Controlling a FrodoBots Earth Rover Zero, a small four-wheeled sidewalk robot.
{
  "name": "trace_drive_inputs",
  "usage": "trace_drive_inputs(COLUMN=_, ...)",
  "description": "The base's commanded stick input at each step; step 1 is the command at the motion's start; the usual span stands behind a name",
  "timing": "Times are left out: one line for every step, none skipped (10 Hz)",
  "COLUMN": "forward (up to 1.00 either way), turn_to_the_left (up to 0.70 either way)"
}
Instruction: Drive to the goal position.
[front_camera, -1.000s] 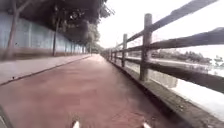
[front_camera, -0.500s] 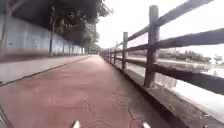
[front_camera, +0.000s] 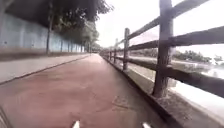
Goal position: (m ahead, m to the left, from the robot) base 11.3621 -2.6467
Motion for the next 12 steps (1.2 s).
trace_drive_inputs(forward=0.7, turn_to_the_left=0.35)
trace_drive_inputs(forward=0.7, turn_to_the_left=0.35)
trace_drive_inputs(forward=0.7, turn_to_the_left=0.35)
trace_drive_inputs(forward=0.7, turn_to_the_left=0.35)
trace_drive_inputs(forward=0.7, turn_to_the_left=0.35)
trace_drive_inputs(forward=0.7, turn_to_the_left=0.09)
trace_drive_inputs(forward=0.7, turn_to_the_left=0.0)
trace_drive_inputs(forward=0.7, turn_to_the_left=0.0)
trace_drive_inputs(forward=0.7, turn_to_the_left=0.0)
trace_drive_inputs(forward=0.7, turn_to_the_left=0.0)
trace_drive_inputs(forward=0.7, turn_to_the_left=0.0)
trace_drive_inputs(forward=0.7, turn_to_the_left=0.0)
